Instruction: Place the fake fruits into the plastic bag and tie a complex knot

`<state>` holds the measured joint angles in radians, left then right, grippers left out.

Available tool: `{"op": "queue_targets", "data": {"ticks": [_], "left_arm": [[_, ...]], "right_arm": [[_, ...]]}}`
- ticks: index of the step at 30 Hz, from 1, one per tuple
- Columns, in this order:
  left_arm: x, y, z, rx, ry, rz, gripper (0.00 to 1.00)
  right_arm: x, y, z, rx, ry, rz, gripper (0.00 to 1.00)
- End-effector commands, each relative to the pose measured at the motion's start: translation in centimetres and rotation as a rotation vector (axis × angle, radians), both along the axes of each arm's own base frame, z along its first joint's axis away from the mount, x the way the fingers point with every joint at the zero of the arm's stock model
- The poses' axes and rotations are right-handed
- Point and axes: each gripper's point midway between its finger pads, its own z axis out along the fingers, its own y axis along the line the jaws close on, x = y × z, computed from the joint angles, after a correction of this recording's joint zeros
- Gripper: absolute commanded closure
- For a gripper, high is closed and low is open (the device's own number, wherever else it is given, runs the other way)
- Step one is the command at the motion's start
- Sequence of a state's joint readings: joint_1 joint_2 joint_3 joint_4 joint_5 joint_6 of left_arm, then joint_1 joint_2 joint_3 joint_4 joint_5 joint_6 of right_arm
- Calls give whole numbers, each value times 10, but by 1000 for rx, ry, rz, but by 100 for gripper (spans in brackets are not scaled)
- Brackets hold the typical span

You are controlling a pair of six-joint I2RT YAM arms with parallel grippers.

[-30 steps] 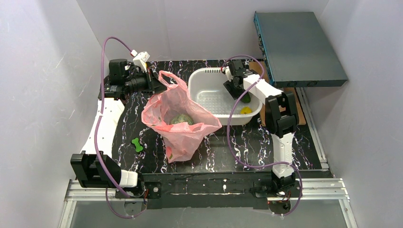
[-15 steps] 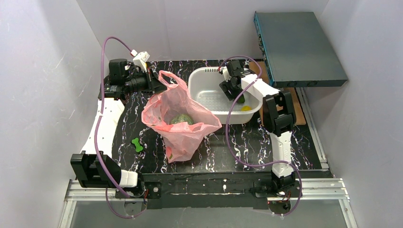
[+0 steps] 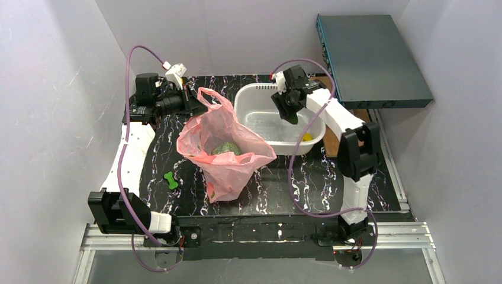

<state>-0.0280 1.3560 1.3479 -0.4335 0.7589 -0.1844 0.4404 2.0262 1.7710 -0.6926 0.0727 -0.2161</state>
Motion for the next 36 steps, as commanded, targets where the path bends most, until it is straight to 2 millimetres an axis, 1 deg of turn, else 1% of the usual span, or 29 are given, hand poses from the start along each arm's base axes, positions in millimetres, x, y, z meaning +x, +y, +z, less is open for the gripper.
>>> {"op": "queue_targets", "data": {"ticks": [1,4,5,6,7,8,9,10,12,14,16,17,20,24,26,27,29,31,32,33,34,35,36], "left_arm": [[-5,-1,8,-8,-30,-8,100],[-4,-1,7,-11,-27,-4,100],[-4,0,7,-12,-26,-3,100],[-4,0,7,-12,-26,-1,100],[-4,0,7,-12,-26,0,100],[-4,0,7,-11,-28,1,100],[-4,0,7,-9,-27,3,100],[-4,1,6,-8,-26,5,100],[-4,1,6,-11,-26,6,100],[-4,0,6,-18,-19,8,100],[-4,-1,6,-23,-18,10,100],[-3,-1,6,-25,-17,11,100],[-2,-1,7,-30,-15,12,100],[-2,-2,5,-31,-11,11,100],[-1,-1,4,-32,-10,10,100],[0,-2,4,-33,-11,9,100],[0,-2,4,-34,-9,7,100],[1,-2,4,-34,-9,4,100],[1,-2,4,-34,-9,3,100],[1,-2,3,-35,-9,2,100],[1,-3,4,-35,-10,1,100],[1,-2,4,-34,-11,1,100],[1,-2,4,-34,-11,1,100]], "right_arm": [[-23,43,134,266,-205,105,96],[-49,73,185,405,-259,228,99],[-61,85,198,455,-266,282,99],[-78,99,215,513,-276,351,99],[-95,114,225,556,-281,420,99],[-104,123,233,580,-300,471,99],[-122,140,239,606,-310,555,99],[-134,153,244,617,-328,611,99],[-152,175,247,640,-342,703,99],[-166,193,241,655,-327,781,99],[-177,208,225,664,-283,857,99],[-179,213,215,666,-258,882,99],[-179,229,185,648,-195,913,99],[-173,242,141,565,-172,931,99],[-173,244,124,537,-157,931,98],[-173,245,121,533,-153,932,96],[-176,246,116,530,-145,932,87],[-178,247,118,534,-148,933,80],[-179,248,119,536,-147,933,74],[-180,248,123,541,-151,933,66],[-181,248,125,545,-152,933,54],[-183,248,129,551,-156,935,45],[-184,248,134,558,-162,937,38]]}}
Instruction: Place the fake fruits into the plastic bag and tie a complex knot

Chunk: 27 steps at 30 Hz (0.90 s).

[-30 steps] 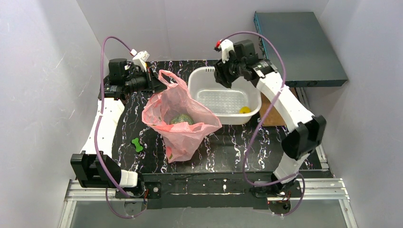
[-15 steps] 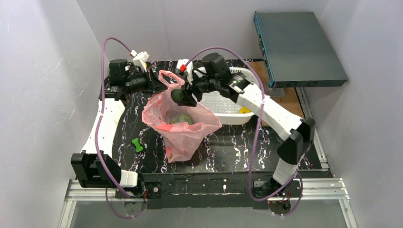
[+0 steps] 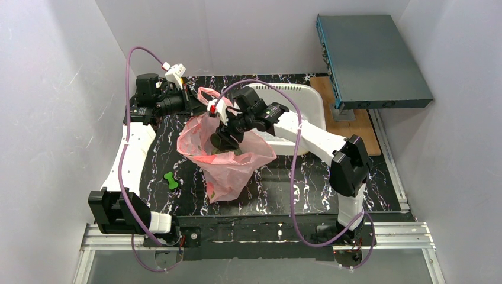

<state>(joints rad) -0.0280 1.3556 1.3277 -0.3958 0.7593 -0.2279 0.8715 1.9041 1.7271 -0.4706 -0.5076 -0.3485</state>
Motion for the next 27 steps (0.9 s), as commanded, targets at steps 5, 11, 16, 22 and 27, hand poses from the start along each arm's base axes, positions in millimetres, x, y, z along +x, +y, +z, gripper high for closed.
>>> {"op": "queue_targets", "data": {"ticks": [5,11,16,22,27], "left_arm": [[-3,-1,4,-7,-24,-17,100],[-3,-1,4,-7,-21,-16,100],[-3,0,4,0,-23,-13,100],[-4,0,3,0,-23,-15,100],[-5,-1,3,0,-24,-18,100]], "right_arm": [[-7,4,78,160,-88,8,29],[-14,1,109,211,-108,23,24],[-8,-10,147,257,-148,-28,22],[20,-67,178,262,-289,-165,20],[36,-131,153,118,-338,-171,15]]}}
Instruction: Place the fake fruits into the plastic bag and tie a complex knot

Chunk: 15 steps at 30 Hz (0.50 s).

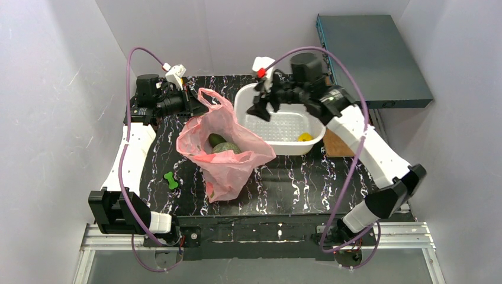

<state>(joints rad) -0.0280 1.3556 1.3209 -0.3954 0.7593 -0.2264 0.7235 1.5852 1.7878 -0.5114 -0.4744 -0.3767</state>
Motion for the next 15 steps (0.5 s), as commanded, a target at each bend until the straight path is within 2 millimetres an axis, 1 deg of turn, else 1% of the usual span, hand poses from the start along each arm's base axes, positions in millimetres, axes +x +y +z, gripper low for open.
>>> {"op": "queue_targets", "data": {"ticks": [1,3,4,6,8,9,11,13,15], "left_arm": [[-4,-1,5,-1,-27,-18,100],[-5,-1,4,-1,-26,-20,100],[-4,-1,5,-2,-26,-20,100],[-4,-1,5,-3,-26,-21,100],[-4,-1,5,-6,-26,-23,100],[-4,-2,6,-7,-26,-24,100],[-4,-2,7,-7,-29,-25,100],[-5,-2,6,-7,-25,-25,100],[-5,-1,6,-6,-26,-23,100]], "right_arm": [[13,-62,-23,-153,-47,-45,11],[22,-87,-51,-249,-29,-70,6],[26,-100,-64,-297,-20,-83,5],[35,-123,-87,-392,8,-98,6],[46,-141,-110,-475,65,-101,6],[47,-152,-121,-522,108,-99,9],[52,-162,-131,-579,156,-72,12],[55,-169,-145,-647,192,-24,18],[62,-175,-161,-720,198,8,24]]}}
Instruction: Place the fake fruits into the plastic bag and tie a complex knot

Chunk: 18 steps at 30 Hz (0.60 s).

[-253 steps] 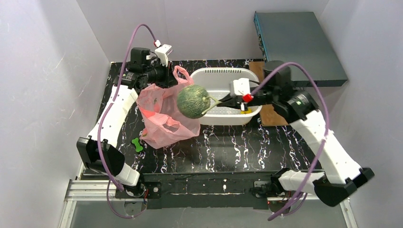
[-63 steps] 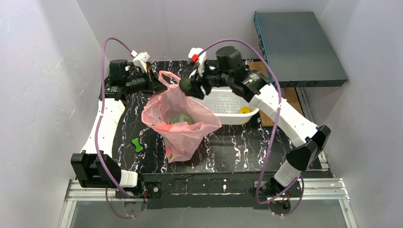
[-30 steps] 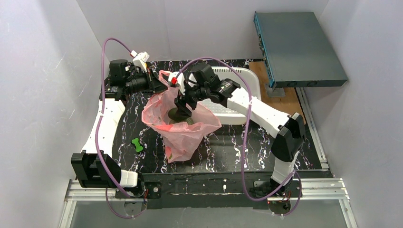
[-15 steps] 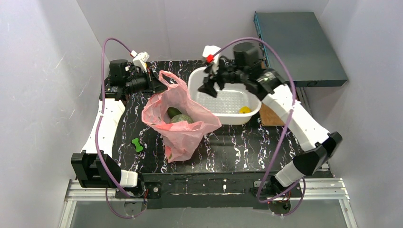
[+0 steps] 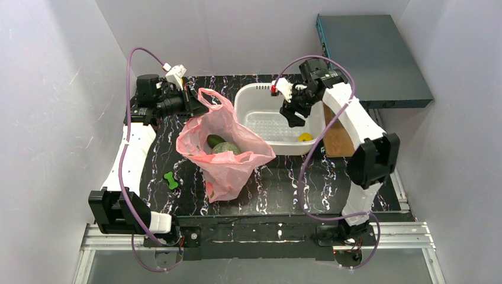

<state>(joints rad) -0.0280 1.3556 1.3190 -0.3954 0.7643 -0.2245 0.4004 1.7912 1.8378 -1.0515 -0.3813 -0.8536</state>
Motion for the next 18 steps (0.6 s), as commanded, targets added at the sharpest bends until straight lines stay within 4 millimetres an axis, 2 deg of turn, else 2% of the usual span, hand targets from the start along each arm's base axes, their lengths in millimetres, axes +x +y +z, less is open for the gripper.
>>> {"op": "queue_targets", "data": {"ticks": [1,9,18], "left_arm": [[-4,-1,6,-4,-27,-16,100],[-8,-1,5,-2,-27,-15,100],[-7,0,4,-2,-24,-12,100]], "right_arm": [[-8,-28,-18,-190,52,133,26],[-9,-63,-78,-384,150,284,25],[-17,-69,-110,-407,205,412,23]]}}
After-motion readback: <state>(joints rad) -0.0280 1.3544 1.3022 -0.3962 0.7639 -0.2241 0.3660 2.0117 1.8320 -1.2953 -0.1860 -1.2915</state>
